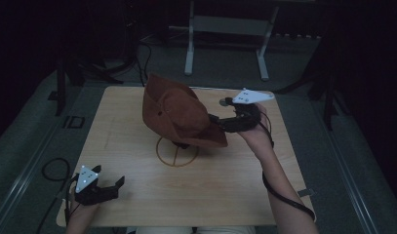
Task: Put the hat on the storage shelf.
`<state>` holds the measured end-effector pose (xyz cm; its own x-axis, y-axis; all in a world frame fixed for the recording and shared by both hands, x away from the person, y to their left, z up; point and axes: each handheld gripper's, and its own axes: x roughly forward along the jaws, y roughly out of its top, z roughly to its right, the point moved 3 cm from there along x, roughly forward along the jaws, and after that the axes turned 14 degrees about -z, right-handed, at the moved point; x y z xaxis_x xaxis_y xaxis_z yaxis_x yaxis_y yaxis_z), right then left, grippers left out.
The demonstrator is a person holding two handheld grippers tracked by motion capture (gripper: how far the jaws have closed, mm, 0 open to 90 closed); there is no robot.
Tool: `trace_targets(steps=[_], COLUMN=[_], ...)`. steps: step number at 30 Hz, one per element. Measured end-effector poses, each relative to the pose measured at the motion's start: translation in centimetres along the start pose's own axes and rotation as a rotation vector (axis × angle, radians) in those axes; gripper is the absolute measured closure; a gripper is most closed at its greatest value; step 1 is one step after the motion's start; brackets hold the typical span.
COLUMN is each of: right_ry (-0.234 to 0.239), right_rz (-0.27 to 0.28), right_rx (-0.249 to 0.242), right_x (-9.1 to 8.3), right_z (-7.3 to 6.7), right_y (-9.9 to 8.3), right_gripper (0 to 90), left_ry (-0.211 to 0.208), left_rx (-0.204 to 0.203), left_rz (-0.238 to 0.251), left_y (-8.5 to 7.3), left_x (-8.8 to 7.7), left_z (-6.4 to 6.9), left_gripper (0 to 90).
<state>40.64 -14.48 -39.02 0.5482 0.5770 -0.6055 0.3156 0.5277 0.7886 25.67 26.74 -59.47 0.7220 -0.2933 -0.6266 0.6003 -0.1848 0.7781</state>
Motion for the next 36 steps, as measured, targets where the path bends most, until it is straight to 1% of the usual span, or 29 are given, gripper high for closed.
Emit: trace_targets(steps=[4,8,9,13,15,21,27,31,33,36], right_ry=[-0.005,-0.013,-0.02,-0.023,-0.018,-0.011,-0.006,-0.002,-0.011,-0.001], right_rz=[-0.005,-0.018,-0.017,-0.013,-0.011,-0.043,-0.062,-0.073,-0.084,-0.095], right_rx=[0.023,0.034,0.037,0.062,0.071,0.085,0.116,0.118,0.115,0.123], right_x=[-0.4,-0.6,-0.7,-1.0,-1.0,-0.6,-0.1,0.4,0.7,1.2], right_z=[0.8,1.3,1.4,1.8,2.0,2.0,2.2,2.2,2.1,2.0], right_y=[-1.4,-2.8,-3.2,-4.7,-5.6,-8.4,-10.9,-12.2,-12.9,-14.0], right_gripper=[14.4,14.3,14.3,14.3,14.3,14.3,14.3,14.3,14.3,14.3], left_ry=[0.002,0.003,0.002,0.003,0.004,0.007,0.006,0.007,0.008,0.006], left_rx=[0.001,-0.005,-0.004,-0.001,-0.001,0.001,0.003,0.005,0.005,0.008], left_rz=[0.0,0.005,0.005,0.002,0.005,0.007,0.009,0.01,0.011,0.013], left_y=[0.0,0.0,0.0,0.0,0.0,0.1,0.1,0.1,0.1,0.1], left_x=[0.0,-0.1,-0.1,-0.1,-0.1,-0.1,-0.1,-0.2,-0.2,-0.2], left_z=[0.0,-0.1,0.0,0.0,0.0,0.1,0.2,0.2,0.2,0.3], left_gripper=[2.9,3.0,2.9,3.0,3.0,2.9,3.0,3.0,2.9,2.9])
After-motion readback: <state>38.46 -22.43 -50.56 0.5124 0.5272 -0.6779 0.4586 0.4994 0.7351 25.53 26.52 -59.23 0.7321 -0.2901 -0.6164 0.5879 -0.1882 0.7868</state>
